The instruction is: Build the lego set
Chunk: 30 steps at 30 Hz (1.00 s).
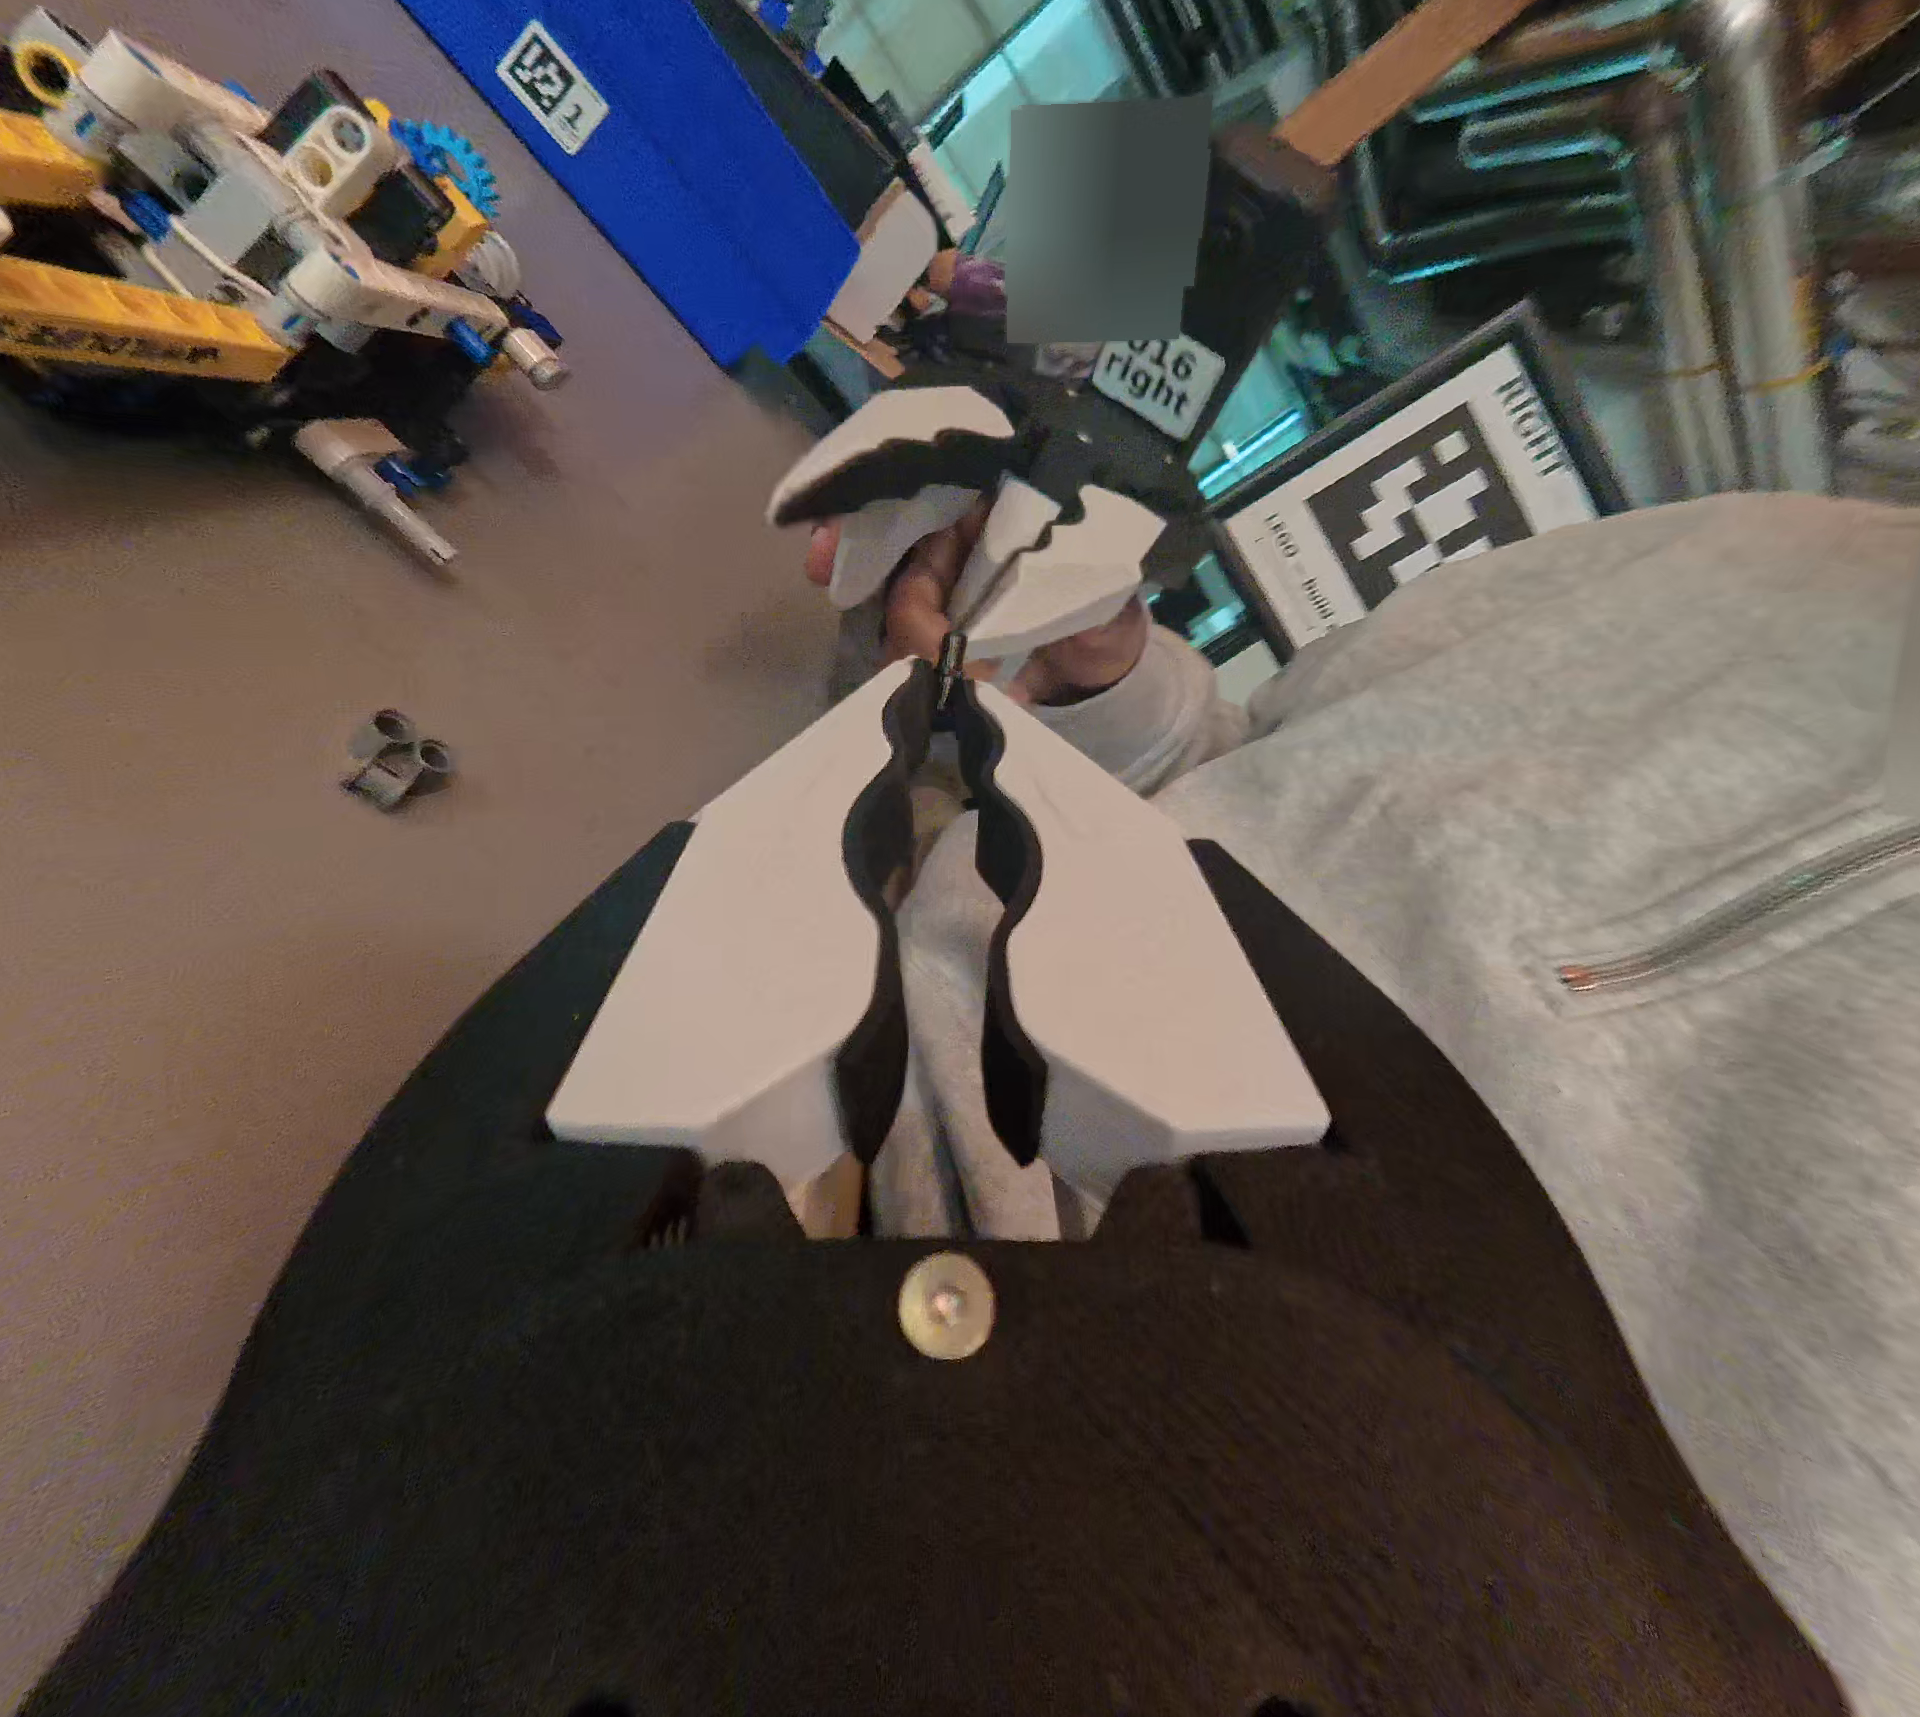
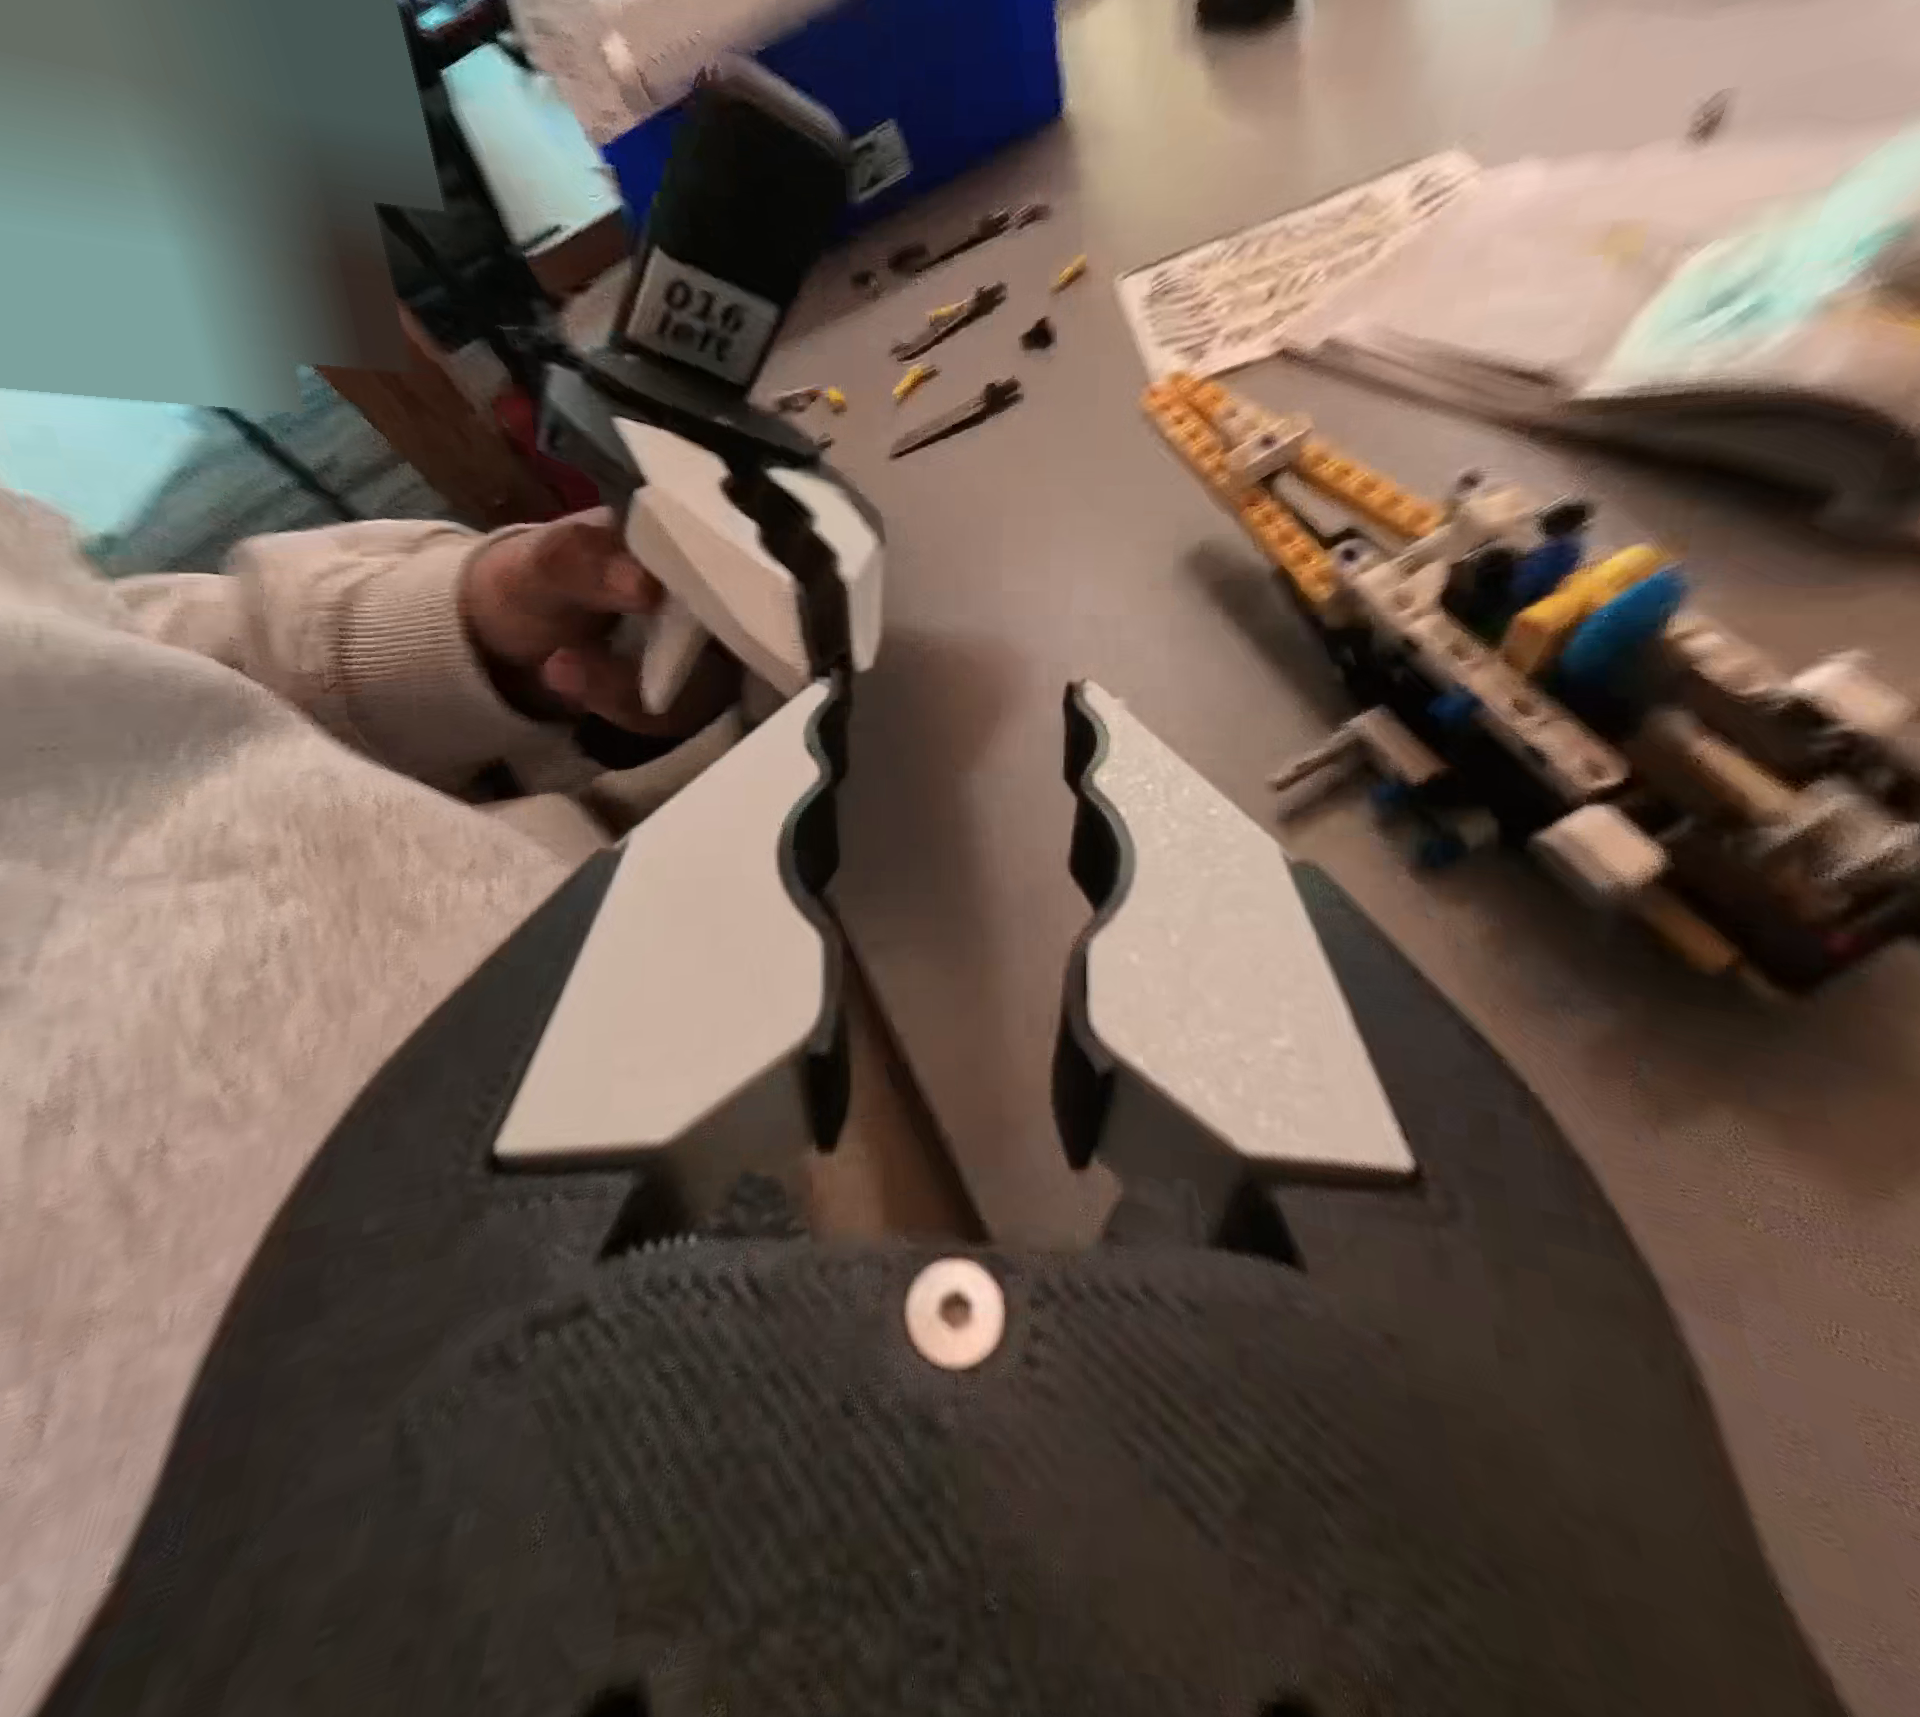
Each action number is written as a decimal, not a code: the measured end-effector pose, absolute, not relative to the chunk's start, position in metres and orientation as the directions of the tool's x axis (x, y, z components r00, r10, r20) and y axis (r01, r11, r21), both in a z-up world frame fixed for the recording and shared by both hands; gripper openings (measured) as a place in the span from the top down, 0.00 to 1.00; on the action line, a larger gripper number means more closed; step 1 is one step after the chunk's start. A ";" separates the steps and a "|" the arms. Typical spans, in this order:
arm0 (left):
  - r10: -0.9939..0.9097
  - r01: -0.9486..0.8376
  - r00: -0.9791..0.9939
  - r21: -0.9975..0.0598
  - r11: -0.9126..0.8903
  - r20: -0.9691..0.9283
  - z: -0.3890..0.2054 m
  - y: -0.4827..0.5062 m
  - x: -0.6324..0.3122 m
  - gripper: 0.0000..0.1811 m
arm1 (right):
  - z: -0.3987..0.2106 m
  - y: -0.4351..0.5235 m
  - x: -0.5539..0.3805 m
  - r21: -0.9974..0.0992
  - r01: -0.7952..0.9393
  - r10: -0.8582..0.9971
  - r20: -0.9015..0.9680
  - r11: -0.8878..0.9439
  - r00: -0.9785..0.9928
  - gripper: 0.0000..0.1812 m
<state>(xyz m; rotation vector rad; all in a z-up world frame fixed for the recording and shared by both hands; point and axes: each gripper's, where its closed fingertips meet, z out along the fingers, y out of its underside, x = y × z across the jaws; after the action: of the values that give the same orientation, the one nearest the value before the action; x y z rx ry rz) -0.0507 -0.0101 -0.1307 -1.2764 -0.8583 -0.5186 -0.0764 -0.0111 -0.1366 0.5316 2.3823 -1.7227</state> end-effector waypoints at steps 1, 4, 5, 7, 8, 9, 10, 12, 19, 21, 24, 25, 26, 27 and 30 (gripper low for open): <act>0.150 0.738 0.617 -0.634 0.230 0.773 -0.132 -0.010 -0.051 0.99 | -0.138 -0.013 -0.071 -0.863 0.420 0.163 -0.389 0.280 -0.907 0.79; 0.266 0.670 0.673 -0.721 0.173 0.690 -0.138 -0.009 -0.052 0.99 | -0.133 -0.017 -0.063 -0.803 0.554 0.109 -0.544 0.222 -0.832 0.83; 0.301 0.646 0.691 -0.748 0.150 0.657 -0.139 -0.009 -0.052 0.99 | -0.132 -0.017 -0.062 -0.782 0.587 0.099 -0.580 0.208 -0.809 0.85; 0.351 0.602 0.721 -0.791 0.109 0.597 -0.141 -0.007 -0.052 0.99 | -0.134 -0.017 -0.062 -0.758 0.622 0.093 -0.617 0.197 -0.781 0.89; 0.371 0.585 0.730 -0.806 0.095 0.574 -0.141 -0.007 -0.052 0.99 | -0.136 -0.017 -0.062 -0.752 0.629 0.099 -0.623 0.198 -0.776 0.91; 0.386 0.570 0.738 -0.817 0.084 0.554 -0.142 -0.007 -0.052 0.99 | -0.137 -0.017 -0.062 -0.749 0.632 0.101 -0.626 0.199 -0.773 0.92; 0.395 0.560 0.744 -0.825 0.074 0.540 -0.142 -0.006 -0.052 0.99 | -0.138 -0.017 -0.061 -0.746 0.635 0.102 -0.629 0.199 -0.771 0.93; 0.410 0.549 0.747 -0.833 0.064 0.524 -0.143 -0.007 -0.052 0.99 | -0.139 -0.018 -0.060 -0.742 0.640 0.099 -0.634 0.202 -0.767 0.94; 0.436 0.526 0.756 -0.850 0.039 0.488 -0.144 -0.006 -0.052 0.99 | -0.139 -0.019 -0.058 -0.748 0.631 0.091 -0.628 0.205 -0.773 0.98; 0.435 0.529 0.754 -0.848 0.044 0.493 -0.143 -0.006 -0.052 0.99 | -0.139 -0.020 -0.058 -0.754 0.625 0.087 -0.622 0.204 -0.778 0.98; 0.432 0.535 0.747 -0.843 0.062 0.506 -0.142 -0.007 -0.053 0.98 | -0.138 -0.020 -0.060 -0.766 0.611 0.091 -0.607 0.197 -0.790 0.98; 0.433 0.535 0.746 -0.843 0.064 0.506 -0.142 -0.008 -0.054 0.97 | -0.138 -0.020 -0.061 -0.772 0.604 0.099 -0.597 0.197 -0.796 0.98; 0.438 0.534 0.743 -0.843 0.065 0.505 -0.142 -0.008 -0.055 0.95 | -0.138 -0.019 -0.063 -0.780 0.594 0.113 -0.584 0.195 -0.804 0.98; 0.447 0.535 0.740 -0.843 0.062 0.502 -0.143 -0.009 -0.056 0.93 | -0.138 -0.018 -0.065 -0.788 0.584 0.125 -0.570 0.195 -0.812 0.98; 0.481 0.531 0.732 -0.846 0.041 0.482 -0.149 -0.012 -0.059 0.91 | -0.138 -0.016 -0.069 -0.799 0.567 0.146 -0.547 0.200 -0.824 0.98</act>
<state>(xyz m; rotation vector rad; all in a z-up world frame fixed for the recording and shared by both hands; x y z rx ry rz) -0.0586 -0.0116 -0.1489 -1.5903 -0.8396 -0.0462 -0.0688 -0.0161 -0.1382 0.6687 2.1305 -1.6587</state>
